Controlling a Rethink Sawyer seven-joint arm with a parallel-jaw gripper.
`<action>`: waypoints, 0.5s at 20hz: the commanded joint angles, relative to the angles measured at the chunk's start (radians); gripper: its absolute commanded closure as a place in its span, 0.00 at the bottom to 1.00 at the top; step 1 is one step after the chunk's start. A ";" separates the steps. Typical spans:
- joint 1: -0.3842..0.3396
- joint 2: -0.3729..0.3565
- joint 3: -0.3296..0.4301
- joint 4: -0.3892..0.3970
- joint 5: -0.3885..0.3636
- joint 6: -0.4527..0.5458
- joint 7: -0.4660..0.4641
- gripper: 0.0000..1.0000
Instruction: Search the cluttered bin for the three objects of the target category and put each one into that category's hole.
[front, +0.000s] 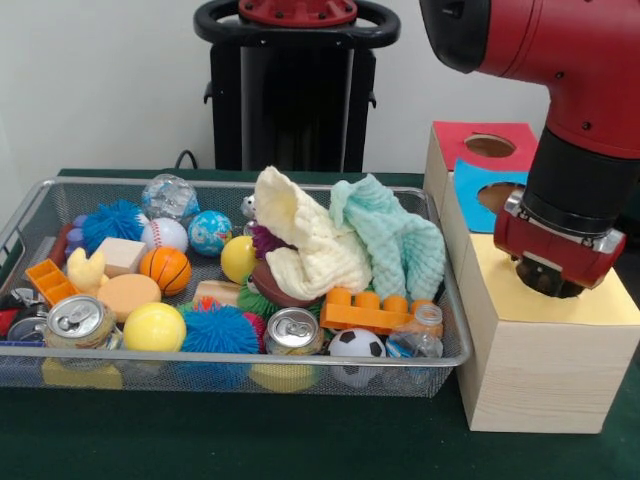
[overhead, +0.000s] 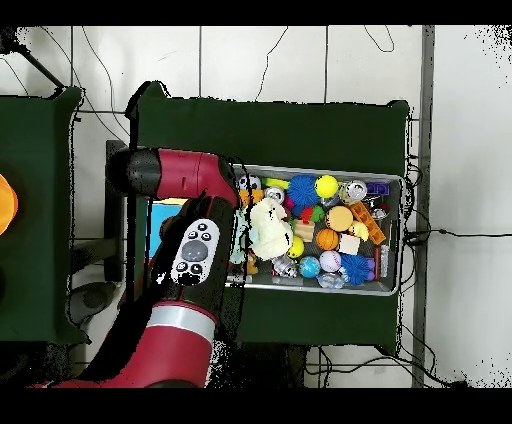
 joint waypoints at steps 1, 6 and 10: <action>-0.032 0.029 -0.048 -0.039 0.008 0.075 0.250 1.00; -0.024 -0.079 -0.009 0.009 0.032 0.202 0.220 1.00; -0.024 -0.136 0.011 0.034 0.049 0.301 0.224 1.00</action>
